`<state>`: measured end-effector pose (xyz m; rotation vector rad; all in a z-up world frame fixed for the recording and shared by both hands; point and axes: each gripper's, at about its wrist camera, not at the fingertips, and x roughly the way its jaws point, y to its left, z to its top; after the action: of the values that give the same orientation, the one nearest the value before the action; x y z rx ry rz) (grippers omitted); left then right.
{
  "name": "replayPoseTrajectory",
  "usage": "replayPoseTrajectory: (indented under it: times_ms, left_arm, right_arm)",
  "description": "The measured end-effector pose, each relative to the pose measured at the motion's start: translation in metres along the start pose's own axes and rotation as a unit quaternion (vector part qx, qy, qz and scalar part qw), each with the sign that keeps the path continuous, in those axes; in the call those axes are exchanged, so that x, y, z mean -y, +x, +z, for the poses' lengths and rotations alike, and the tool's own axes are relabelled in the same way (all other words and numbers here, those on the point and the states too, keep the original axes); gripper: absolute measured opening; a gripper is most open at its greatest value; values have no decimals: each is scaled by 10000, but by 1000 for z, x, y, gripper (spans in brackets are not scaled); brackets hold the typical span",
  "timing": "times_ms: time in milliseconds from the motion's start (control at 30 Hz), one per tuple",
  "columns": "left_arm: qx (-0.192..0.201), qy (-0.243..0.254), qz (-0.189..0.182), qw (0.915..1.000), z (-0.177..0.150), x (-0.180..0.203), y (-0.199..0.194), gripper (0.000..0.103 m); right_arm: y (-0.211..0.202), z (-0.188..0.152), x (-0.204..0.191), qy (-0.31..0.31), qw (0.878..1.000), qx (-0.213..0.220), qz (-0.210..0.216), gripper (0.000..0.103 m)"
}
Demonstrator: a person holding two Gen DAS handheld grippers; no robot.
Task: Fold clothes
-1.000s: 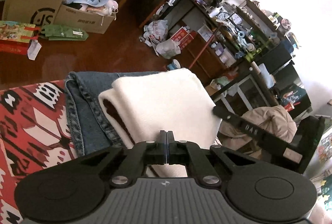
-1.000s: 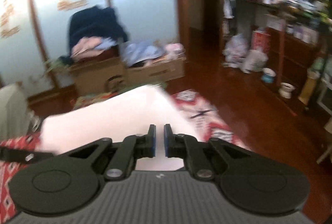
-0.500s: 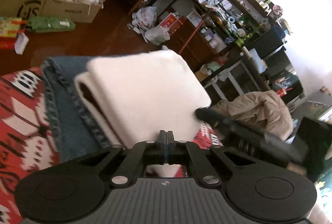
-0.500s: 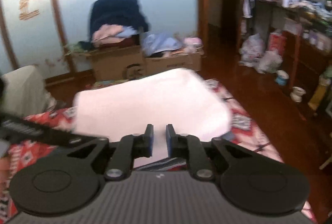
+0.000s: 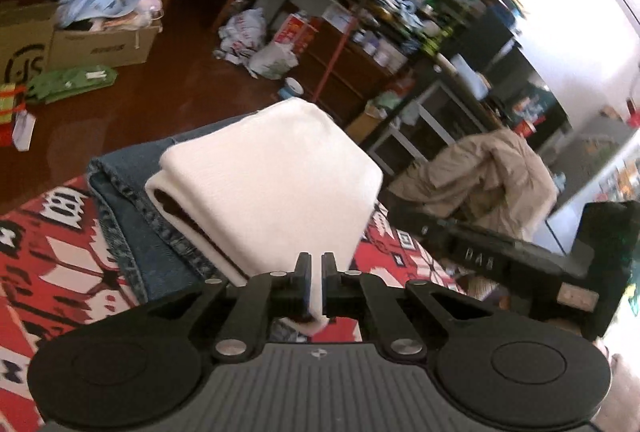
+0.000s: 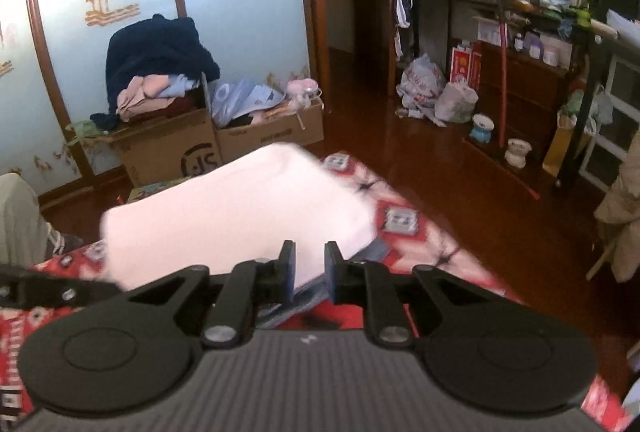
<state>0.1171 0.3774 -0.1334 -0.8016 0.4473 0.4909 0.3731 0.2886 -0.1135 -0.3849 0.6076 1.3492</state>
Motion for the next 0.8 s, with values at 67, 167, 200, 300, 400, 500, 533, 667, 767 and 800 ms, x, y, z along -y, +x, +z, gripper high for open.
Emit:
replayPoseTrajectory:
  times_ms: [67,167,200,300,400,500,533,667,767,800]
  left_arm:
    - [-48,231,31,9997,1,1,-10,6]
    - [30,648,271,9975,1,2,-31,34]
    - [94,790,368,9962,1,2,-38,42]
    - [38,1075,584,9925,0,-4,-55,52]
    - [-71,1212,706,9901,-3,-15,-72,59]
    - [-119,1402,819,9867,-8,-23,-90,65]
    - [-136,1464,859,9854,-9,-25,-94,65]
    - [-201,1700,1014,9800,-19,-29,-109,72]
    - [-233,1965,1135,9736,-27,-26,-117,74]
    - [-220,2044,1178,9715,-30,-24,-121,76]
  right_arm:
    - [-14,-9,-23,121,9998,-91,-103,21]
    - [-38,-23,-59,278,9991,-152,-279,33]
    - [-47,-27,-72,313,9987,-188,-349,38]
    - [-70,-38,-107,401,9973,-267,-554,56]
    - [-89,-45,-138,594,9948,-337,-757,78]
    - [-106,-53,-165,819,9918,-411,-894,91]
    - [-109,-56,-172,887,9908,-440,-918,94]
    - [-120,-66,-197,1050,9871,-539,-1082,102]
    - [-126,-70,-209,1143,9842,-619,-1206,102]
    - [-127,-70,-209,1159,9833,-633,-1249,102]
